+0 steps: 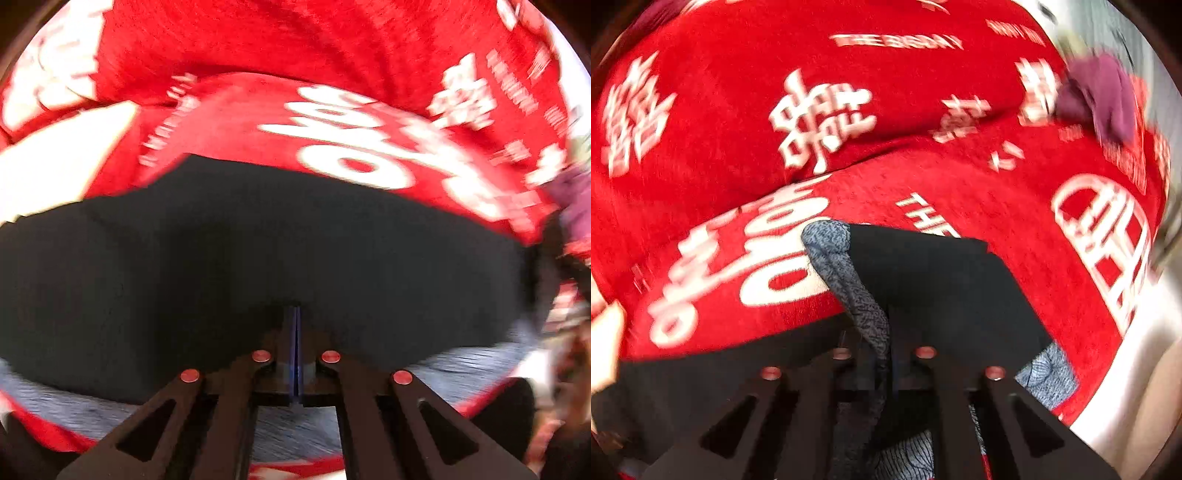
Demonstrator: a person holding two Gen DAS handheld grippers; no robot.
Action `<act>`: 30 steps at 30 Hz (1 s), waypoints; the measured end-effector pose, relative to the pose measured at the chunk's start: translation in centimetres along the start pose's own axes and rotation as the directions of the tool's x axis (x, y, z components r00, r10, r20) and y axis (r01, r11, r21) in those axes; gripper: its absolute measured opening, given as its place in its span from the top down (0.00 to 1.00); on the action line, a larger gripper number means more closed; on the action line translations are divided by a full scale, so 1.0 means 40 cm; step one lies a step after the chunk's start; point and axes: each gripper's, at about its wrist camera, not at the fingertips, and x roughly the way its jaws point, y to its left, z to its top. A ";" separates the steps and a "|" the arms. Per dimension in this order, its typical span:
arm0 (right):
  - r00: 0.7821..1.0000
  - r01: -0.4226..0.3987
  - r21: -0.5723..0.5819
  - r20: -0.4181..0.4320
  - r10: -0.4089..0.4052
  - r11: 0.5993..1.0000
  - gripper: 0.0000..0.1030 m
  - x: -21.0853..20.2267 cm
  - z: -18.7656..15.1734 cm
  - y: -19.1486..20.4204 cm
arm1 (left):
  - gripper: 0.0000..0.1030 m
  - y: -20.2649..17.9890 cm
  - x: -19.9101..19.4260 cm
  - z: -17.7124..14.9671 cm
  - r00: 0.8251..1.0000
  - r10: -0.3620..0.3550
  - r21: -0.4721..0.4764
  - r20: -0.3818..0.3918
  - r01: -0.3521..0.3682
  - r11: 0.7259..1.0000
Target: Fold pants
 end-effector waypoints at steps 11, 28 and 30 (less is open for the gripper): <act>1.000 0.024 0.403 -0.007 -0.024 0.915 0.67 -0.031 -0.100 -0.292 | 0.01 0.004 -0.003 0.017 0.978 -0.197 -0.113 -0.073 0.188 0.976; 0.973 -0.224 -0.051 0.035 0.226 0.973 0.20 -0.122 -0.097 0.001 | 0.01 -0.049 0.050 0.037 0.988 0.143 0.023 -0.052 -0.142 0.990; 0.959 -0.283 -0.159 -0.044 0.279 0.946 0.19 -0.100 -0.133 0.084 | 0.01 -0.043 0.063 0.026 0.990 0.128 0.000 -0.066 -0.128 0.992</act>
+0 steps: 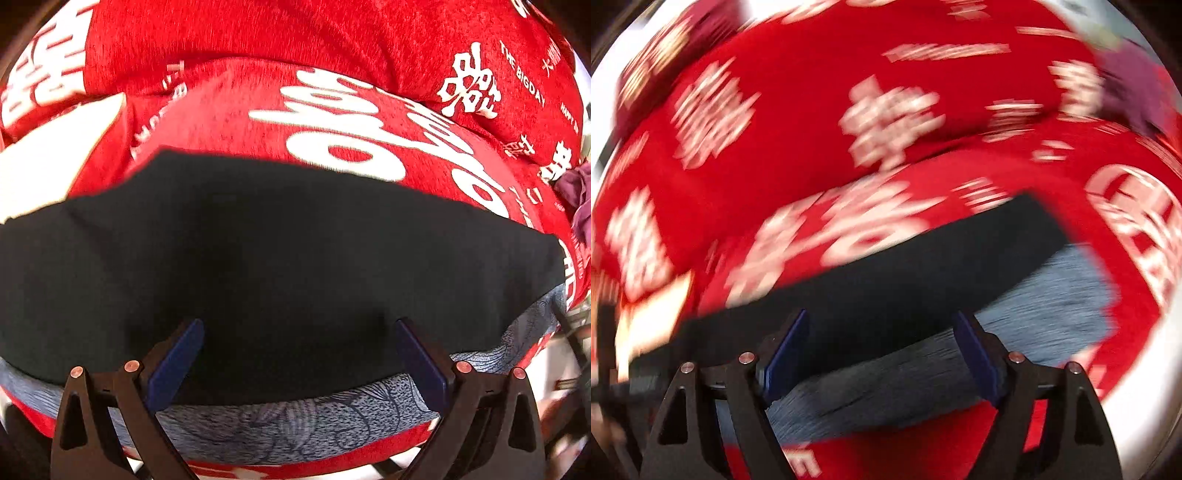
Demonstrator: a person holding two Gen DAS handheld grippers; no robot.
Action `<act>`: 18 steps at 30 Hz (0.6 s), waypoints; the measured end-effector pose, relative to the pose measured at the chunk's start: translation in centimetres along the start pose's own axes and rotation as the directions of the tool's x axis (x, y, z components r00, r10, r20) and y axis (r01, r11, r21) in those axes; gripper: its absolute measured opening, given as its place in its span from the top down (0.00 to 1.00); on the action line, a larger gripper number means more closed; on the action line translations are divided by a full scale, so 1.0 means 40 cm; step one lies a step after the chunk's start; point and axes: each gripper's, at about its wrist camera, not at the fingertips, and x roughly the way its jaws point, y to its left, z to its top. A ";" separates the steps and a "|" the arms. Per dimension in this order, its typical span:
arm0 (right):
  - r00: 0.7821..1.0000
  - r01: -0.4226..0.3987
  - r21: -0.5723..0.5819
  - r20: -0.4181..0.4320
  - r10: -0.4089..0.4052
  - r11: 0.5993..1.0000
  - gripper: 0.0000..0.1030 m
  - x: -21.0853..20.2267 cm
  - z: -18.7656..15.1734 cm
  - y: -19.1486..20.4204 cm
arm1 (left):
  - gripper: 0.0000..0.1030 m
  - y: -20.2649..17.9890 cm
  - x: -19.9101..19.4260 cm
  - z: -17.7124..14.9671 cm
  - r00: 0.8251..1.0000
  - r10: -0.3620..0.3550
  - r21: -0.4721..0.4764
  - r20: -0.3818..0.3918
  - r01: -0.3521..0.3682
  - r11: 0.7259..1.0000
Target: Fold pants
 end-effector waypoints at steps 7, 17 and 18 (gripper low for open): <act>0.973 0.143 -0.370 -0.118 -0.199 0.918 0.12 0.118 -0.085 0.137 | 0.01 0.069 0.011 0.023 0.991 0.130 0.000 0.020 -0.130 0.991; 1.000 -0.017 -0.407 -0.003 0.017 0.913 0.12 0.134 0.010 0.307 | 0.01 0.065 0.026 0.130 0.997 0.030 -0.052 0.065 -0.027 0.998; 0.999 -0.031 -0.438 -0.007 0.032 0.898 0.12 0.161 0.012 0.332 | 0.01 0.061 0.052 0.130 0.996 0.083 -0.024 0.030 -0.083 0.996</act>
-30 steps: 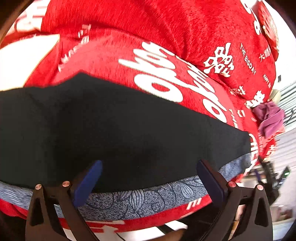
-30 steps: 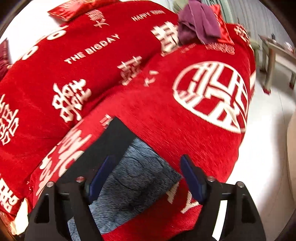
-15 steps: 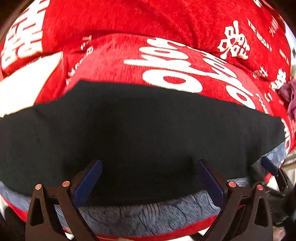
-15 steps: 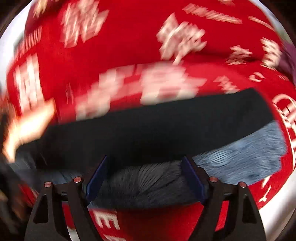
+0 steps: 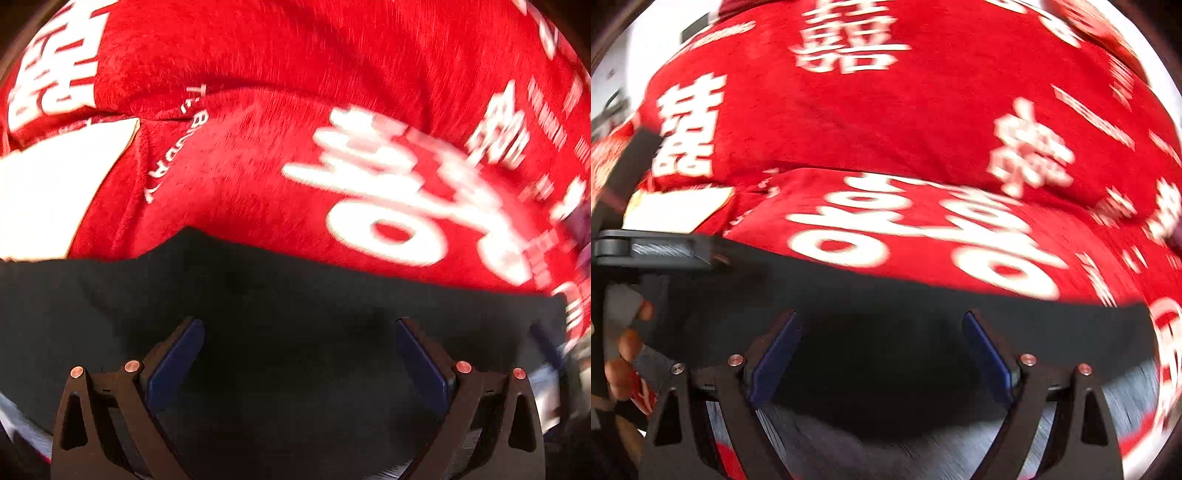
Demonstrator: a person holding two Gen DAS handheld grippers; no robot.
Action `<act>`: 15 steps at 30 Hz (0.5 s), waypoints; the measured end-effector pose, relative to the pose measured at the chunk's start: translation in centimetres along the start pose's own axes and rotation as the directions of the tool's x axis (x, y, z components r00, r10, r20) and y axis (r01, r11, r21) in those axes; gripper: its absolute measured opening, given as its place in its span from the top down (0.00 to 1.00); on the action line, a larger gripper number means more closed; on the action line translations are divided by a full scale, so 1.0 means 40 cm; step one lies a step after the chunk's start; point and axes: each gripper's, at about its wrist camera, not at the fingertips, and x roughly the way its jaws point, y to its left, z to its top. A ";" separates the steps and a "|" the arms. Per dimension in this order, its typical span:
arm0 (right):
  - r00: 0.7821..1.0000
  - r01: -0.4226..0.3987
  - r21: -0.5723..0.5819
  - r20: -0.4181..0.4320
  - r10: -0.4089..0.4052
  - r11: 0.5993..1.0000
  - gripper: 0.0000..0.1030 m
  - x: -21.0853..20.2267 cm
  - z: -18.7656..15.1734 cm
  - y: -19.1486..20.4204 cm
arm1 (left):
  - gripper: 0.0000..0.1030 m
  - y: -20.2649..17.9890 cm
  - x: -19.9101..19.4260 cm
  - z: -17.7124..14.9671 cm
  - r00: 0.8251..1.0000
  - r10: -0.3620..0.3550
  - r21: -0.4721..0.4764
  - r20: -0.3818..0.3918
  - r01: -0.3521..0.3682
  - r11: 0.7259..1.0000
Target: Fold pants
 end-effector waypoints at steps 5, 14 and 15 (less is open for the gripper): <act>0.992 -0.061 -0.081 -0.114 0.052 0.995 0.12 0.122 -0.024 -0.029 | 0.01 0.090 0.008 -0.037 0.999 0.020 0.009 0.028 -0.020 1.000; 0.971 0.197 0.131 -0.162 -0.175 0.971 0.01 0.071 -0.077 -0.334 | 0.00 0.235 -0.026 -0.107 0.997 0.045 0.010 0.065 -0.045 0.999; 0.967 0.217 0.162 -0.169 -0.190 0.962 0.01 0.062 -0.084 -0.362 | 0.01 0.252 -0.037 -0.122 0.996 0.056 -0.007 0.063 -0.055 0.998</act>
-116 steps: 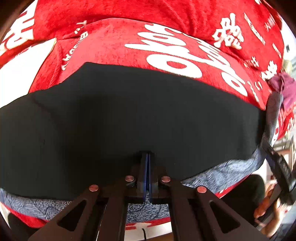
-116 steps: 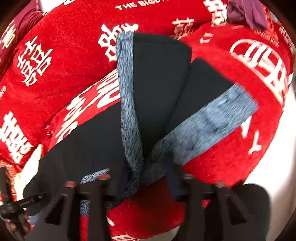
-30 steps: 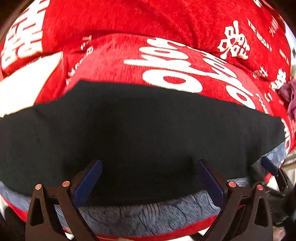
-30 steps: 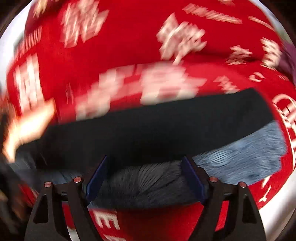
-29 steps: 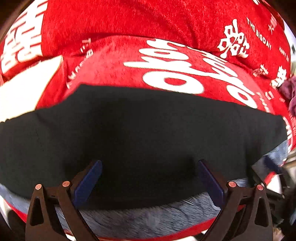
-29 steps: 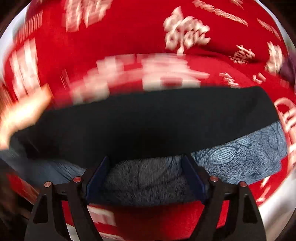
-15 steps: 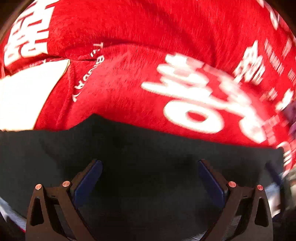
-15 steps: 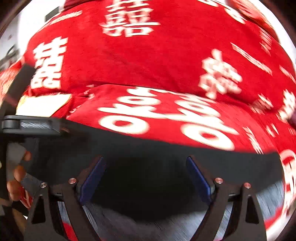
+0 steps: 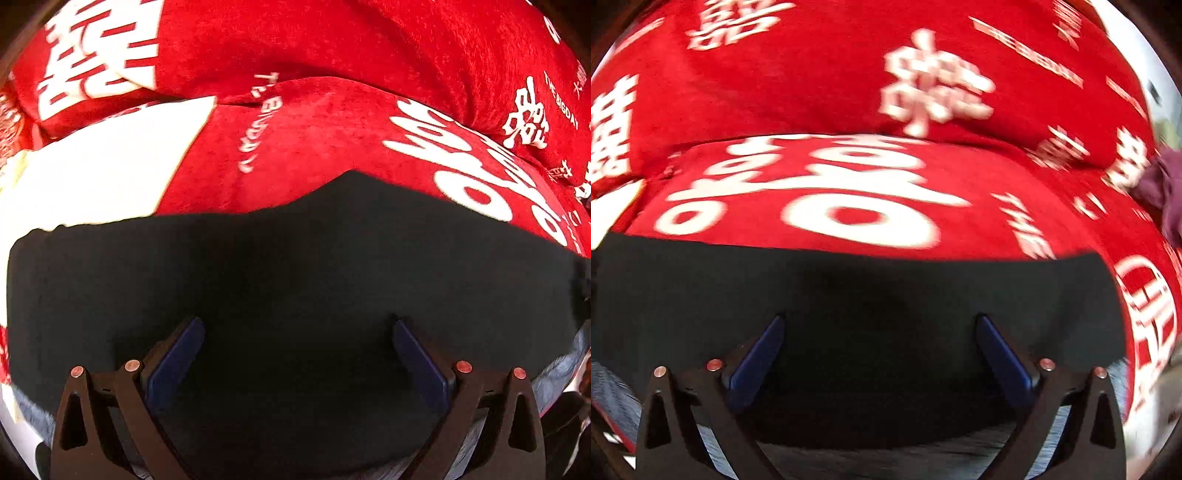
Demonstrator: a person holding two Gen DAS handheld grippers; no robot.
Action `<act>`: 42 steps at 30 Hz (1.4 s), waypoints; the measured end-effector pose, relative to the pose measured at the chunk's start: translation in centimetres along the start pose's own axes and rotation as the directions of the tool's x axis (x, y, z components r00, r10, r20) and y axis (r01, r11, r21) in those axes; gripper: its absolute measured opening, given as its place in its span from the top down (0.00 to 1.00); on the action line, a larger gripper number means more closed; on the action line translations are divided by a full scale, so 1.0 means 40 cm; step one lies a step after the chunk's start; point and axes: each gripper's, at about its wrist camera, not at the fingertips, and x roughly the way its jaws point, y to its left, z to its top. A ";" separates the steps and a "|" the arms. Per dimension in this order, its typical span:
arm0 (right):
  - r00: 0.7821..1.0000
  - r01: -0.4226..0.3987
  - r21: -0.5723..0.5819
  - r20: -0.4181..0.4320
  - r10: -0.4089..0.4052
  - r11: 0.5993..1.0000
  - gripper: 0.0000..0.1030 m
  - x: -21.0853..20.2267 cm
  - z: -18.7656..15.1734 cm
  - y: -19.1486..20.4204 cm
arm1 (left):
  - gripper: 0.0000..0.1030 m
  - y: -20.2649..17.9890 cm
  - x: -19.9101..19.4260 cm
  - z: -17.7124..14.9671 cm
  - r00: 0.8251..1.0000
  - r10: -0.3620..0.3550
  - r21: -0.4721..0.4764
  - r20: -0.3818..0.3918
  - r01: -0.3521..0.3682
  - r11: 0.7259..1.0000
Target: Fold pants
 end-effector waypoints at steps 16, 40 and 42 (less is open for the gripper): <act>0.990 -0.133 -0.151 -0.063 0.124 0.980 0.01 -0.107 -0.216 0.304 | 0.00 0.094 -0.092 -0.093 0.987 0.135 -0.048 0.083 -0.132 0.990; 0.988 -0.155 -0.182 -0.032 0.152 0.971 0.00 -0.106 -0.236 0.297 | 0.00 0.268 -0.080 -0.064 0.993 0.116 -0.211 0.001 -0.113 0.971; 0.988 -0.157 -0.181 -0.031 0.154 0.971 0.00 -0.106 -0.237 0.295 | 0.00 0.277 -0.095 -0.057 0.996 0.090 -0.265 0.009 -0.084 0.961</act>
